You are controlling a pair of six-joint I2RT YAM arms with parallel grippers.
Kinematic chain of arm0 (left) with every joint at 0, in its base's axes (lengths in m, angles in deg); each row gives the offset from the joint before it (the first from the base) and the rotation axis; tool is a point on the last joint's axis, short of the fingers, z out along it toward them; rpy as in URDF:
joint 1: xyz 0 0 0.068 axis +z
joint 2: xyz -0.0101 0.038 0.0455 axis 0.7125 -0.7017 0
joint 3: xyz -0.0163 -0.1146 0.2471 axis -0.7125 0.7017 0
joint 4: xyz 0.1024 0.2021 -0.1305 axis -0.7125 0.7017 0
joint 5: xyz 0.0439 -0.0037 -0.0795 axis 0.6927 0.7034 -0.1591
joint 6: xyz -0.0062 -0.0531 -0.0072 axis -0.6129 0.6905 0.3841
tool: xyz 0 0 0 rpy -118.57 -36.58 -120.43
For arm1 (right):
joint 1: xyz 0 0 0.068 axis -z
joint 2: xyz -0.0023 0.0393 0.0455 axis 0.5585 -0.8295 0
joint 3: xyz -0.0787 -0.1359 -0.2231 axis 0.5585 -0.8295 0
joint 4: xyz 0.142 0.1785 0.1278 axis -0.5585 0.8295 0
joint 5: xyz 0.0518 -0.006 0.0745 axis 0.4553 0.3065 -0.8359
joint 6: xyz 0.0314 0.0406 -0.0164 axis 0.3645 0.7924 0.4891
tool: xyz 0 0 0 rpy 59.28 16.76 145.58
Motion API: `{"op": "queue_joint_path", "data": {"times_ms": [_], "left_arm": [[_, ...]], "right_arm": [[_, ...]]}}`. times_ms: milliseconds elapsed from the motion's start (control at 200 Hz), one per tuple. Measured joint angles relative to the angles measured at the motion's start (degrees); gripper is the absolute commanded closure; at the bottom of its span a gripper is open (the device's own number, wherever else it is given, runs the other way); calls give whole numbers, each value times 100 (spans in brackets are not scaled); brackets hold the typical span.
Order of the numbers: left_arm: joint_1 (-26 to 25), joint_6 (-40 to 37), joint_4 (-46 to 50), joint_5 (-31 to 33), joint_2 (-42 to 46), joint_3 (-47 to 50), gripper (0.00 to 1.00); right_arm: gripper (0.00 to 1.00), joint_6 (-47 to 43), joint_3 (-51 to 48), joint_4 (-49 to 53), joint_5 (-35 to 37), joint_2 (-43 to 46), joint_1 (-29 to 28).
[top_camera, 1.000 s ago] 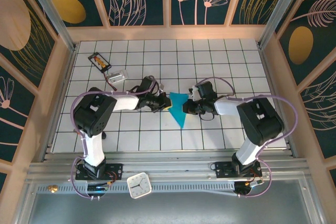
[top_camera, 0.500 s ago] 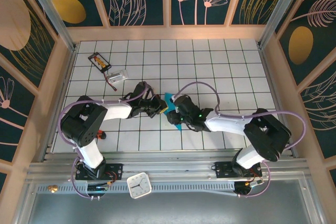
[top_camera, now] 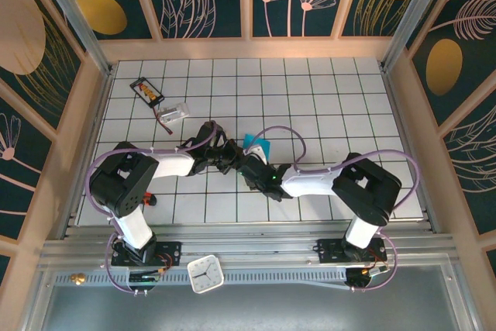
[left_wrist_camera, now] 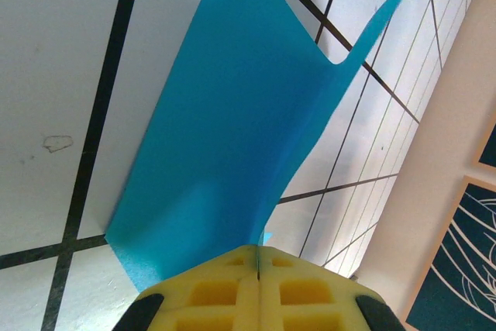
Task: Fold a paper plane with a square sheet of paper (pick it up from the middle)
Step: Fourth fold the wing at the center of the table.
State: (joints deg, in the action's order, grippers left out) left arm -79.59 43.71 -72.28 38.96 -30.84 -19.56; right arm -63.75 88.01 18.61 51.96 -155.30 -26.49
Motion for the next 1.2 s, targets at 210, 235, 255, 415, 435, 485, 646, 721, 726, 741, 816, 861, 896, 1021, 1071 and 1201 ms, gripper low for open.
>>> {"op": "queue_joint_path", "data": {"times_ms": [210,235,255,415,435,485,646,721,726,741,816,861,896,1021,1071,1201], "left_arm": [[-4,4,-4,17,0,4,100],[-4,2,-4,15,0,9,100],[-4,7,-11,15,0,13,100],[-4,7,-17,15,0,26,100],[-4,7,-17,15,0,26,100],[-4,7,-17,15,-2,26,100],[-4,4,-15,13,-2,24,100],[-4,4,-15,13,-2,24,100],[-4,4,-15,11,-4,24,100],[-4,4,-13,11,-4,24,100],[-4,2,-9,-7,-11,15,100],[-4,2,4,-9,-15,9,100],[-4,2,4,-13,-20,7,100],[-4,2,11,-33,-44,-7,100],[-4,0,17,-35,-46,-13,100],[-11,-2,24,-55,-46,-37,100]], "right_arm": [[69,87,90,136,315,-81,-52],[69,87,101,151,352,-87,-52],[69,87,107,160,361,-92,-52],[71,83,164,243,553,-103,-70],[71,83,168,254,570,-103,-74],[71,81,181,262,629,-109,-79],[68,39,214,308,793,-136,-81],[67,33,214,310,855,-142,-85],[67,33,214,310,861,-144,-85],[66,28,214,310,868,-146,-87],[64,-11,214,321,916,-179,-103],[63,-35,214,326,951,-195,-114],[63,-68,214,332,957,-208,-118],[62,-111,214,345,994,-238,-144],[63,-118,214,345,1012,-254,-155],[67,-203,214,343,1040,-282,-160]]}}
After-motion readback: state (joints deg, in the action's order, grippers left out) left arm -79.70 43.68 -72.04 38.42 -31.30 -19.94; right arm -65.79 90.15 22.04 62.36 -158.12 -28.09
